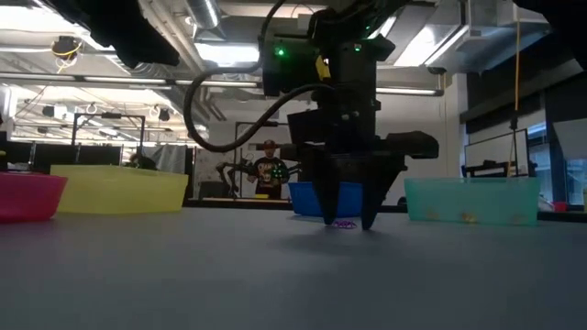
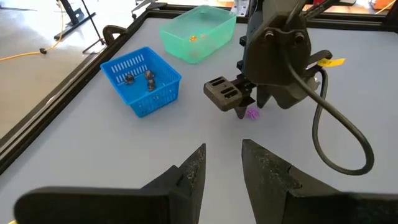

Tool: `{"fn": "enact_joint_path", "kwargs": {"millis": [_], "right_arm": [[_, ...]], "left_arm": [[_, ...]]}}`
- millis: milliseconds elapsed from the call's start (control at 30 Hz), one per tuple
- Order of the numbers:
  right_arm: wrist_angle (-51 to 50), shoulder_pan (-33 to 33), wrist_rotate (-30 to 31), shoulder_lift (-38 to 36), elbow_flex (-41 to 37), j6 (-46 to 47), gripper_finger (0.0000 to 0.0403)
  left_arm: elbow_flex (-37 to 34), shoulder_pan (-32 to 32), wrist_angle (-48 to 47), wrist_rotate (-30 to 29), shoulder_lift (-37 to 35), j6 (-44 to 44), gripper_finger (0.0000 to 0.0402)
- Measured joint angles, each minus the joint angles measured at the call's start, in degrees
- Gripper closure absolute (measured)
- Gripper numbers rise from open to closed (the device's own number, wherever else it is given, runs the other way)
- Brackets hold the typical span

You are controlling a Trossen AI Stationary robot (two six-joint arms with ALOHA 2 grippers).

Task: Sort Halloween decoration
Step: Put the purple spider toy into the yellow basket

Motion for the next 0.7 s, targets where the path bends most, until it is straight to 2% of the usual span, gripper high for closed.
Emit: {"fn": "enact_joint_path", "kwargs": {"millis": [300, 567, 700], "right_arm": [[0.36, 0.11, -0.49, 0.02, -0.04, -0.02, 0.0173], [-0.04, 0.17, -0.49, 0.04, -0.11, 0.08, 0.0244], [0.08, 0.15, -0.50, 0.08, -0.11, 0.22, 0.0266]], "left_arm": [[0.00, 0.00, -0.02, 0.00, 0.00, 0.00, 0.0311], [0.00, 0.00, -0.02, 0.00, 0.00, 0.00, 0.0311], [0.00, 0.00, -0.02, 0.00, 0.00, 0.00, 0.0311]]}}
